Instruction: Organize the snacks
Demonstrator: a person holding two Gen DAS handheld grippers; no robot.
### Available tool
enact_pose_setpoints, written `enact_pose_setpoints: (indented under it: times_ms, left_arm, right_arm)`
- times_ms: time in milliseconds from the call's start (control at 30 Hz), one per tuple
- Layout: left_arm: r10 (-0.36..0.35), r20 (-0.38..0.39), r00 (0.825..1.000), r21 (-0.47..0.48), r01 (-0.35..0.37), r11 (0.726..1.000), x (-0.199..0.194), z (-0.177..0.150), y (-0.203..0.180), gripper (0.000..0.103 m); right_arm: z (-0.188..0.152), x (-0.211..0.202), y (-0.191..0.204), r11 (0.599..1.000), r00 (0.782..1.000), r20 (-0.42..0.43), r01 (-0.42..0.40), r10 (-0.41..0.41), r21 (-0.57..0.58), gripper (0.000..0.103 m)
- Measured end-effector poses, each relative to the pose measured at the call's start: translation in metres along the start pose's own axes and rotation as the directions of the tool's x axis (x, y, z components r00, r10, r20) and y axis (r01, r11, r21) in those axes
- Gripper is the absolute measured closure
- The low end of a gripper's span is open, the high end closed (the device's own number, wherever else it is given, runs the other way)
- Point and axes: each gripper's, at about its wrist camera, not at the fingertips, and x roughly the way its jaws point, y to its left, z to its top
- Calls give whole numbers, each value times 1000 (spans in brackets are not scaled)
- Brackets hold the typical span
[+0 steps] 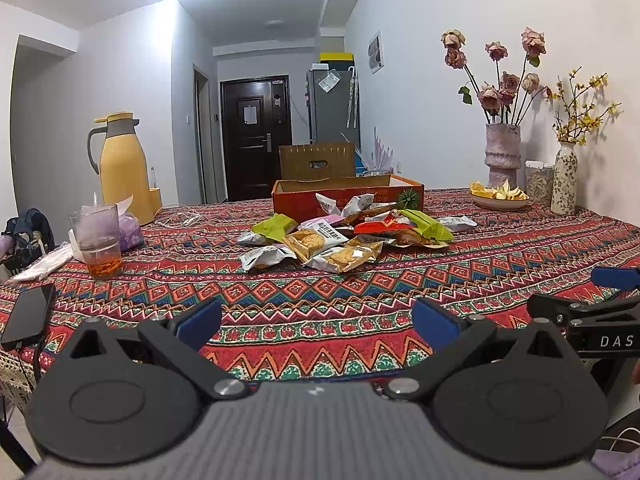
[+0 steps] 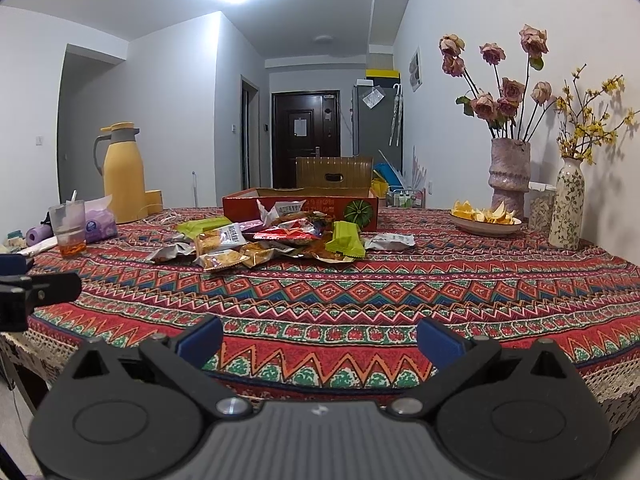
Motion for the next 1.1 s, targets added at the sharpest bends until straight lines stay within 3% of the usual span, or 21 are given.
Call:
enact_pose_setpoints:
  times_ms: [600, 867, 1100]
  left_arm:
    - [7, 0, 1000, -1, -7, 1000, 4, 0, 3, 0]
    - [54, 10, 998, -24, -54, 998, 24, 13, 19, 0]
    - [34, -15, 999, -85, -35, 996, 55, 25, 34, 0]
  right_arm:
    - [1, 1, -2, 1000, 1000, 3, 9, -9, -9, 0]
    - [16, 19, -9, 999, 999, 11, 39, -39, 1, 0]
    - [35, 44, -13, 999, 999, 13, 51, -51, 2, 0]
